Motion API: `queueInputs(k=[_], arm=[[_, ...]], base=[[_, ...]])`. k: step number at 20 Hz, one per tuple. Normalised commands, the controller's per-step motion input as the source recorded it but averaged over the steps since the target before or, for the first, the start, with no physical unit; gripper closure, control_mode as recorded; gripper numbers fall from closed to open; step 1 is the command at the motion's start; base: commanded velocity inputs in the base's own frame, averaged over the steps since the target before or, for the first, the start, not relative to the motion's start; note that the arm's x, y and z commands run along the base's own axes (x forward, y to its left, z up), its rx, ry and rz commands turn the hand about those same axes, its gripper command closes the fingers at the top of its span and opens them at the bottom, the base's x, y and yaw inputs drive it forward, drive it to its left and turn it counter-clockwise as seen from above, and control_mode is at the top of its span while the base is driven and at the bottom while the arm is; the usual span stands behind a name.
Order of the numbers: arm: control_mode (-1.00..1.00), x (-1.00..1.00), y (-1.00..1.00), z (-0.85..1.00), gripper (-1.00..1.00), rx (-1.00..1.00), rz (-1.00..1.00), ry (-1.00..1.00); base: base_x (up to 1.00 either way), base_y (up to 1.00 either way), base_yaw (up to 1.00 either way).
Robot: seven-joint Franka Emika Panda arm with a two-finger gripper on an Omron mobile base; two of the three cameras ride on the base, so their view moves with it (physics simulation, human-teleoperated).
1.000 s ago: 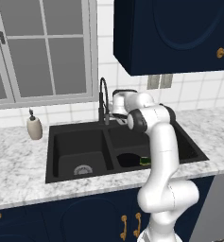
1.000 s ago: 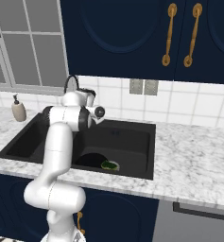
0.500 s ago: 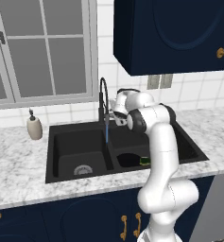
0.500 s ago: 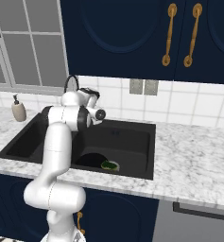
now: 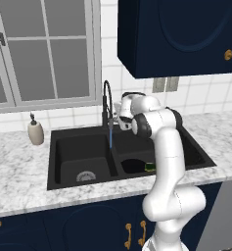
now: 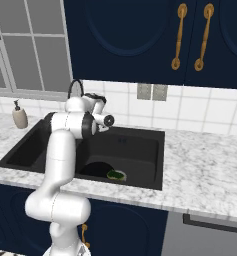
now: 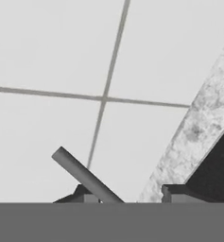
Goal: Pick the pan and sponge and place them into the sink. Then turn on the water.
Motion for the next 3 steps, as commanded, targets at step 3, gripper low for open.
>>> queueInputs(k=[3], arm=[[-1.0, 0.0, 0.0, 0.0, 1.0, 0.0, 0.0, 0.0]], base=[[0.0, 0.0, 0.0]])
